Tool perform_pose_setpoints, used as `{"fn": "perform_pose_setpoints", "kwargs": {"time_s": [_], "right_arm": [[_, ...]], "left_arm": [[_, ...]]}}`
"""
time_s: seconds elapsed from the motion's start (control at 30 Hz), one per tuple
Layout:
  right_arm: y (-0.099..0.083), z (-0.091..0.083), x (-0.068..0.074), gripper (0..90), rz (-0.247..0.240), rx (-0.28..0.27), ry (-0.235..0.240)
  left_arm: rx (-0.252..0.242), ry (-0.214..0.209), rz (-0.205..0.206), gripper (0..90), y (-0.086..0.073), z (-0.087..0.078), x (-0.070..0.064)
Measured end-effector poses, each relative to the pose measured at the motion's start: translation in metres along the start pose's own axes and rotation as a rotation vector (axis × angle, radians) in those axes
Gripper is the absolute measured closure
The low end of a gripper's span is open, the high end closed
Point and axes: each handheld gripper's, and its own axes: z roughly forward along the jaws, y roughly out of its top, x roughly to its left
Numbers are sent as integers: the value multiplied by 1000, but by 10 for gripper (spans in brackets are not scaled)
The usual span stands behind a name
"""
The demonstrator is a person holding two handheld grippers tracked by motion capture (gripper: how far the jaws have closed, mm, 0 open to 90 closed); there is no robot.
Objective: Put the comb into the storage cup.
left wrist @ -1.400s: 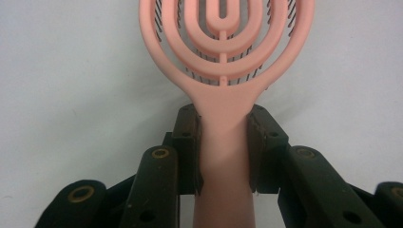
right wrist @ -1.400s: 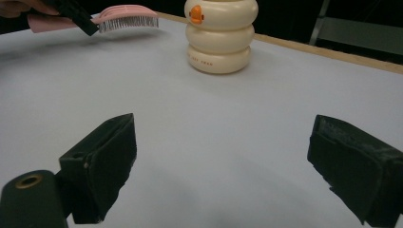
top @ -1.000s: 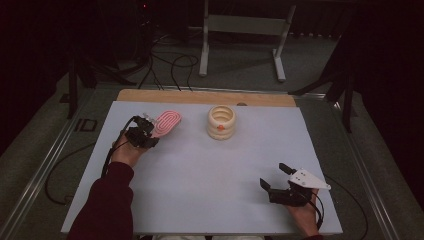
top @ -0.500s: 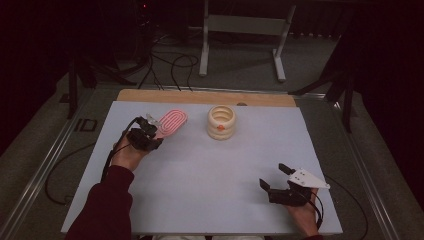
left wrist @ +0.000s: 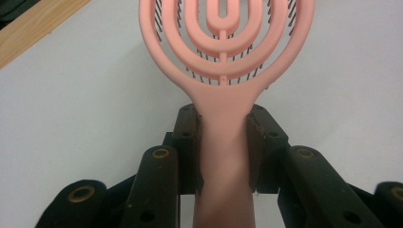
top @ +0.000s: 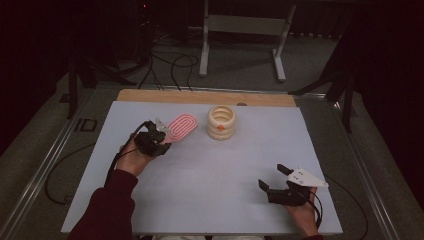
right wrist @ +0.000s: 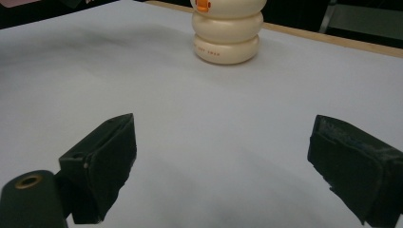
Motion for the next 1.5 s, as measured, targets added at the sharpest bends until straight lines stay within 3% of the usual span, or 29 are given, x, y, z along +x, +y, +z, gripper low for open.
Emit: {"fn": "perform_pose_setpoints", "kwargs": {"time_s": [0.5, 0.83, 1.03, 1.5], "right_arm": [[0, 5, 1, 81, 32, 24, 35], [2, 6, -2, 81, 89, 10, 75], [10, 7, -5, 81, 156, -10, 115], [30, 24, 5, 78, 188, 13, 172]], "left_arm": [[-53, -50, 64, 696, 6, -7, -32], [-70, -79, 100, 696, 12, -5, -51], [-83, -102, 124, 697, 18, -2, -63], [-103, -122, 167, 696, 27, 3, -84]]}}
